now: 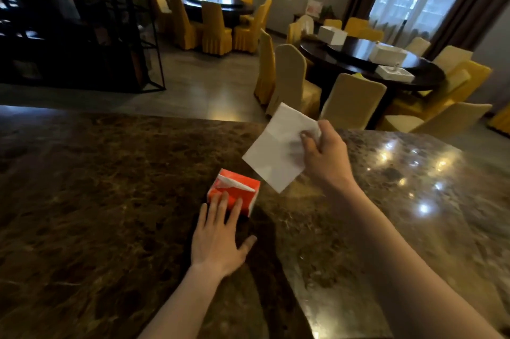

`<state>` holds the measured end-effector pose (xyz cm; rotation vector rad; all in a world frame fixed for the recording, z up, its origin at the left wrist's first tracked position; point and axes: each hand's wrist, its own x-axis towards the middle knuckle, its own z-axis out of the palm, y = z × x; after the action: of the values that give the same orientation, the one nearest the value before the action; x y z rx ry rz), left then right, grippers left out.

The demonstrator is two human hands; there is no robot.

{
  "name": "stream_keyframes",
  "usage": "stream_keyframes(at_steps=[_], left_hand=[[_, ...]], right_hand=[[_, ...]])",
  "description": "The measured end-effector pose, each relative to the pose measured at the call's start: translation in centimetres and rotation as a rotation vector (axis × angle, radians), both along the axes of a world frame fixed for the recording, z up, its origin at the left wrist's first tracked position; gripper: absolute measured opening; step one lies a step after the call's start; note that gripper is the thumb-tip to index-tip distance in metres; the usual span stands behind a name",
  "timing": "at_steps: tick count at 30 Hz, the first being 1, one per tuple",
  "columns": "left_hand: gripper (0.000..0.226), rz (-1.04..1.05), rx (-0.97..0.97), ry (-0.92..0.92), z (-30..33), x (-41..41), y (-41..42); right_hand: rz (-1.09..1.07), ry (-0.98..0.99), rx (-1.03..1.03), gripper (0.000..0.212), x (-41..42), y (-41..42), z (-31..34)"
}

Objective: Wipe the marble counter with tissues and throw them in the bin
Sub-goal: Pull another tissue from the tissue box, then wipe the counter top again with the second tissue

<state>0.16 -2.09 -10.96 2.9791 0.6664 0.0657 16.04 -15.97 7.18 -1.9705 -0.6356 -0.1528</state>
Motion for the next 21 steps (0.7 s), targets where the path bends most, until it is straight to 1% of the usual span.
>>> stream_keyframes(at_steps=[1,5,7,8,10,12,13,15,17,19,20,21], left_hand=[[0.098,0.008,-0.001,0.0,0.1,0.3,0.0],[0.096,0.031,0.008,0.04,0.3,1.7,0.2],[0.095,0.051,0.0,0.045,0.6,2.3,0.1],[0.095,0.058,-0.008,0.027,0.8,2.6,-0.1],[0.094,0.042,-0.002,-0.072,1.0,2.8,-1.2],[0.089,-0.024,-0.013,-0.158,1.0,2.8,-2.8],[0.085,-0.065,-0.041,-0.172,0.7,2.9,-3.7],[0.078,-0.11,-0.124,-0.16,0.0,2.9,-5.3],[0.072,-0.134,-0.171,-0.102,-0.8,2.8,-6.4],[0.069,-0.149,-0.175,-0.051,-1.4,2.7,-6.9],[0.068,-0.15,-0.179,-0.036,-1.5,2.6,-6.9],[0.067,-0.152,-0.181,-0.029,-1.5,2.6,-6.9]], right_hand=[[-0.015,0.032,0.005,0.001,0.2,-2.0,-0.3],[-0.115,0.179,-0.039,0.009,0.0,-9.9,-2.3],[-0.18,0.189,-0.057,0.009,-0.5,-13.2,-3.1],[-0.22,0.158,-0.066,0.008,-0.8,-14.6,-3.4],[-0.297,0.033,-0.098,0.007,-1.6,-16.9,-4.0],[-0.321,-0.087,-0.173,0.013,-3.0,-17.9,-4.9],[-0.299,-0.117,-0.221,0.014,-3.9,-18.0,-5.7],[-0.179,-0.109,-0.367,0.015,-5.9,-17.6,-7.9],[0.022,-0.035,-0.555,0.015,-7.8,-16.8,-10.6],[0.195,0.024,-0.699,0.016,-9.5,-16.1,-12.7],[0.237,0.046,-0.734,0.029,-10.0,-15.9,-13.5],[0.22,0.063,-0.718,0.047,-10.1,-15.8,-13.9]])
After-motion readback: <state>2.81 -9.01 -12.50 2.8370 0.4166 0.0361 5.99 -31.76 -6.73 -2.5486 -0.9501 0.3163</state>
